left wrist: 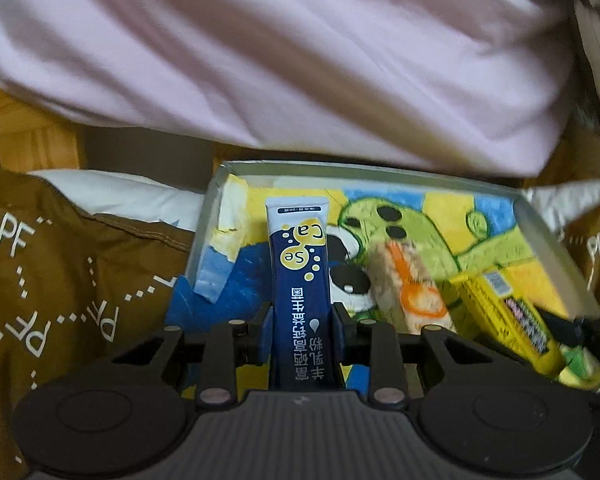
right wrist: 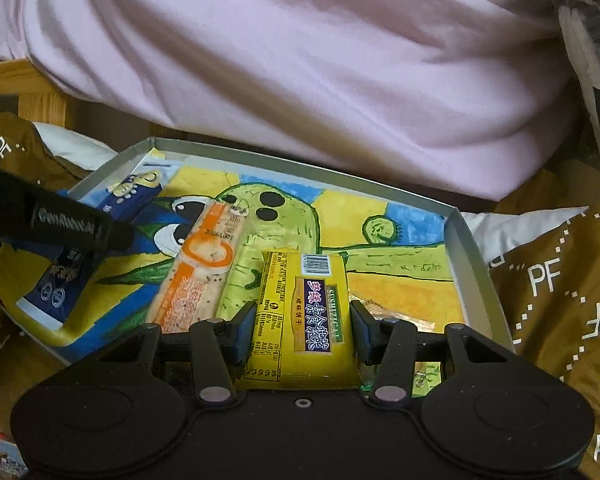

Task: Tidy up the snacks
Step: 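Carry the wafer pack with the right gripper into the tray while the left gripper carries the milk stick there, then open both grippers to release the wafer pack and milk stick in the tray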

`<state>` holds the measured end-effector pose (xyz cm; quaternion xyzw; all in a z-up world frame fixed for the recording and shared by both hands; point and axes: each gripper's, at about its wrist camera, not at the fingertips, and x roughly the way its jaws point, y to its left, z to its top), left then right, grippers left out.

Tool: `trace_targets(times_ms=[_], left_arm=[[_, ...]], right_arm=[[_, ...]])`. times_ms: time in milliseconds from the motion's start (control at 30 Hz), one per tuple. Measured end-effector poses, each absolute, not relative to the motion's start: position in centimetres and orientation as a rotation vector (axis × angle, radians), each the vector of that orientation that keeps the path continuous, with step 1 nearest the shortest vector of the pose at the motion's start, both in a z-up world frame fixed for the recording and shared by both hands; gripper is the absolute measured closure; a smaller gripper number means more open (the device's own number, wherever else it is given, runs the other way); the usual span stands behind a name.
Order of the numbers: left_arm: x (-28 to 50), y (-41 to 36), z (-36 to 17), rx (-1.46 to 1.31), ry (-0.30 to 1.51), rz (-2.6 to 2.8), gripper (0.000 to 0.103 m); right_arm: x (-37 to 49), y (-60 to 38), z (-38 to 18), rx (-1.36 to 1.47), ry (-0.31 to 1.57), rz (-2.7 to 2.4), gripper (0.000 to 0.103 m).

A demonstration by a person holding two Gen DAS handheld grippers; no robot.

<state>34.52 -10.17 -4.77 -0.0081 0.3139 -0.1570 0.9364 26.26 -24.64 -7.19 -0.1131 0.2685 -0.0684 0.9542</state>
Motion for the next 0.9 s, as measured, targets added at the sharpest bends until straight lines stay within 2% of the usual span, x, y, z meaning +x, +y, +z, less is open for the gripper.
trace_targets(times_ms=[467, 667, 733, 833, 900], left_arm=[[34.8, -11.3, -5.7, 0.043, 0.71, -0.316, 0.069], [34.7, -11.2, -5.5, 0.036, 0.717, -0.314, 0.066], [34.7, -10.8, -5.2, 0.013, 0.72, -0.313, 0.066], [34.3, -10.3, -4.4, -0.007, 0.7, -0.303, 0.06], [33.9, -10.1, -3.6, -0.014, 0.679, -0.298, 0.051]], right_arm=[[26.4, -24.5, -7.3, -0.245, 0.557, -0.119, 0.051], [26.3, -24.4, -7.1, -0.237, 0.551, -0.117, 0.043], [26.1, -24.5, -6.7, -0.227, 0.546, -0.122, 0.036], [25.5, -24.6, -5.9, -0.201, 0.518, -0.122, 0.027], [25.0, -24.6, -5.3, -0.19, 0.498, -0.122, 0.023]])
